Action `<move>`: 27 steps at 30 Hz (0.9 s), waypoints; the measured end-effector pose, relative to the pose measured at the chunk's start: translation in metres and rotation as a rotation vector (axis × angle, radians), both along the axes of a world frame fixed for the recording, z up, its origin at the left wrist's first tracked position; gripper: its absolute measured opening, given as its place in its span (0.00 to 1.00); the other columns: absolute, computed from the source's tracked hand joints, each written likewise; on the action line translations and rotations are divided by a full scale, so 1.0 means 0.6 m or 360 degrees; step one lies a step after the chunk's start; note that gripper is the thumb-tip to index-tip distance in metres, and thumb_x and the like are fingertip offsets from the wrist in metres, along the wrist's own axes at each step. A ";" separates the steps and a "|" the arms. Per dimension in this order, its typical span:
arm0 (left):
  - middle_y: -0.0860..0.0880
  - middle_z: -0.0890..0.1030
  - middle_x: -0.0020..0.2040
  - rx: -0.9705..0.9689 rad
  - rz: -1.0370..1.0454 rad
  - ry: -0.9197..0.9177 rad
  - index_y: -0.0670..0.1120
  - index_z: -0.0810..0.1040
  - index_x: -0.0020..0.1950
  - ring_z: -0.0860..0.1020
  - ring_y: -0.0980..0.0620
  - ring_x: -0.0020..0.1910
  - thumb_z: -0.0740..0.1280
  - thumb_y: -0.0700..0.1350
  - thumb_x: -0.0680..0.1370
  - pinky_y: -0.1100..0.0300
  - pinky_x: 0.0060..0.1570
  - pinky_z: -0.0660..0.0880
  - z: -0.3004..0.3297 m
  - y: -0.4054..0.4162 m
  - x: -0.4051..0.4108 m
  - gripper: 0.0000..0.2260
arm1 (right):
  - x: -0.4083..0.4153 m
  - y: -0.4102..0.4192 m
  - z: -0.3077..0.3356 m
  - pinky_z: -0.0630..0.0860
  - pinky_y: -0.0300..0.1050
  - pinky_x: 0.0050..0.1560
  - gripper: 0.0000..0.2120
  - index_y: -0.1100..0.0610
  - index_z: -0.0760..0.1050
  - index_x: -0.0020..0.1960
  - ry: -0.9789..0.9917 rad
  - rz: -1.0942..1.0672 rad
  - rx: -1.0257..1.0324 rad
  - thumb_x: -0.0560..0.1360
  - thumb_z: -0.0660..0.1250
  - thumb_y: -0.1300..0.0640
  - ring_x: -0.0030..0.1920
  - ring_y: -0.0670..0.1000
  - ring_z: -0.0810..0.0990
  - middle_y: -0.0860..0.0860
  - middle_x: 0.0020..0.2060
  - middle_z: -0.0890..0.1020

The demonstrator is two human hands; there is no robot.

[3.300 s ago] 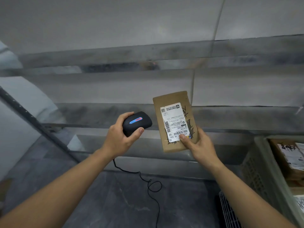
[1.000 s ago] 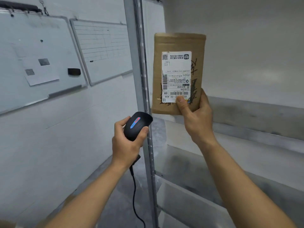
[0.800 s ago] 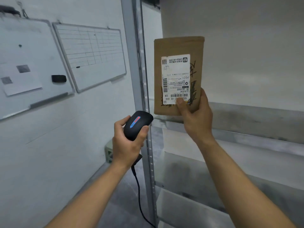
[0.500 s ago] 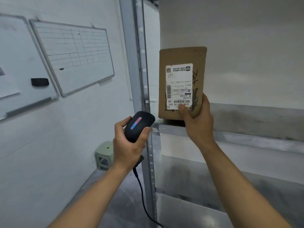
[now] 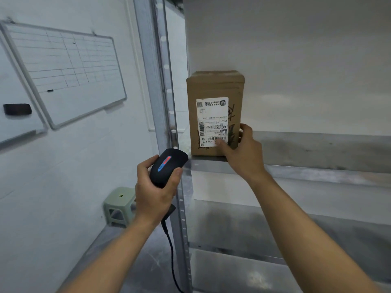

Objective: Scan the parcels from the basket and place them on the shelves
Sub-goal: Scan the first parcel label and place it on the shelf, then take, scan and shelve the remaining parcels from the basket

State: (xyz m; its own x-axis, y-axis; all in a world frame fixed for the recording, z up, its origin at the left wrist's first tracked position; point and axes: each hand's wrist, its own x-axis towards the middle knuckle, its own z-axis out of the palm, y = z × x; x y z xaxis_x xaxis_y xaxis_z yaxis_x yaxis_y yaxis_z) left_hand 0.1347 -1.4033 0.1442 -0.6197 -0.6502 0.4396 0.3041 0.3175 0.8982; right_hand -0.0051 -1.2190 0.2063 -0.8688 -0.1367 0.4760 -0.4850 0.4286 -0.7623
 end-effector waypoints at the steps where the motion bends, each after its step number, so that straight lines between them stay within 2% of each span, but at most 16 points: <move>1: 0.45 0.83 0.50 -0.0010 -0.0003 -0.0007 0.63 0.71 0.61 0.83 0.36 0.39 0.76 0.71 0.63 0.36 0.41 0.82 -0.001 0.002 0.001 0.31 | 0.003 0.004 0.000 0.75 0.47 0.61 0.35 0.57 0.64 0.75 0.0000 -0.0039 -0.0011 0.76 0.73 0.43 0.64 0.56 0.79 0.53 0.65 0.80; 7: 0.41 0.82 0.51 0.0024 -0.0137 0.0009 0.57 0.71 0.63 0.82 0.39 0.36 0.77 0.65 0.65 0.43 0.37 0.82 0.002 0.023 0.005 0.31 | 0.029 0.027 -0.005 0.75 0.51 0.63 0.29 0.56 0.66 0.75 0.0114 -0.0092 -0.0005 0.79 0.69 0.44 0.63 0.53 0.78 0.53 0.62 0.81; 10: 0.41 0.81 0.51 0.0028 -0.0221 0.0032 0.56 0.71 0.63 0.82 0.42 0.34 0.77 0.62 0.66 0.52 0.31 0.81 0.003 0.043 0.003 0.30 | 0.044 0.039 -0.009 0.74 0.54 0.65 0.29 0.55 0.66 0.76 0.0134 -0.0053 0.0011 0.80 0.68 0.45 0.64 0.52 0.77 0.53 0.65 0.79; 13: 0.41 0.81 0.50 0.0029 -0.0289 0.0040 0.55 0.71 0.62 0.82 0.41 0.32 0.78 0.60 0.67 0.56 0.29 0.79 0.003 0.067 -0.003 0.29 | 0.059 0.057 -0.020 0.74 0.53 0.65 0.28 0.54 0.67 0.76 0.0153 -0.0050 -0.0004 0.80 0.68 0.45 0.64 0.51 0.76 0.52 0.65 0.79; 17: 0.38 0.80 0.52 0.0007 -0.0400 0.0025 0.55 0.71 0.63 0.82 0.39 0.35 0.76 0.63 0.66 0.59 0.29 0.78 -0.007 0.109 -0.020 0.31 | 0.078 0.102 -0.040 0.74 0.46 0.64 0.27 0.49 0.67 0.76 0.0099 -0.0067 -0.0023 0.80 0.68 0.45 0.63 0.46 0.75 0.49 0.66 0.78; 21: 0.41 0.81 0.52 -0.0046 -0.0560 0.0019 0.56 0.71 0.63 0.82 0.42 0.33 0.75 0.64 0.66 0.58 0.29 0.78 -0.014 0.174 -0.040 0.29 | 0.103 0.168 -0.053 0.74 0.44 0.64 0.26 0.50 0.68 0.75 0.0085 -0.0144 -0.0032 0.80 0.69 0.46 0.62 0.44 0.75 0.49 0.66 0.78; 24: 0.45 0.80 0.55 -0.0072 -0.0713 0.0021 0.60 0.71 0.62 0.83 0.41 0.36 0.76 0.63 0.67 0.56 0.30 0.80 -0.022 0.233 -0.057 0.27 | 0.123 0.230 -0.064 0.75 0.43 0.63 0.25 0.50 0.69 0.74 0.0043 -0.0257 -0.0062 0.79 0.69 0.46 0.62 0.44 0.76 0.49 0.64 0.78; 27: 0.51 0.82 0.53 -0.0105 -0.0833 -0.0012 0.65 0.71 0.60 0.84 0.41 0.38 0.77 0.63 0.67 0.46 0.34 0.82 -0.039 0.301 -0.073 0.25 | 0.144 0.306 -0.077 0.76 0.39 0.59 0.24 0.51 0.71 0.73 -0.0002 -0.0452 -0.0133 0.79 0.69 0.48 0.59 0.43 0.78 0.48 0.62 0.80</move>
State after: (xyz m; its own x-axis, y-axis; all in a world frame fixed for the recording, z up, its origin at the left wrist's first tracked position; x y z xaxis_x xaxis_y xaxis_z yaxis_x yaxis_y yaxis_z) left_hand 0.0909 -1.2230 0.1208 -0.8575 -0.2239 0.4632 0.4304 0.1808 0.8843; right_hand 0.0813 -1.0354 0.1600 -0.8672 0.1520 0.4742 -0.3536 0.4826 -0.8013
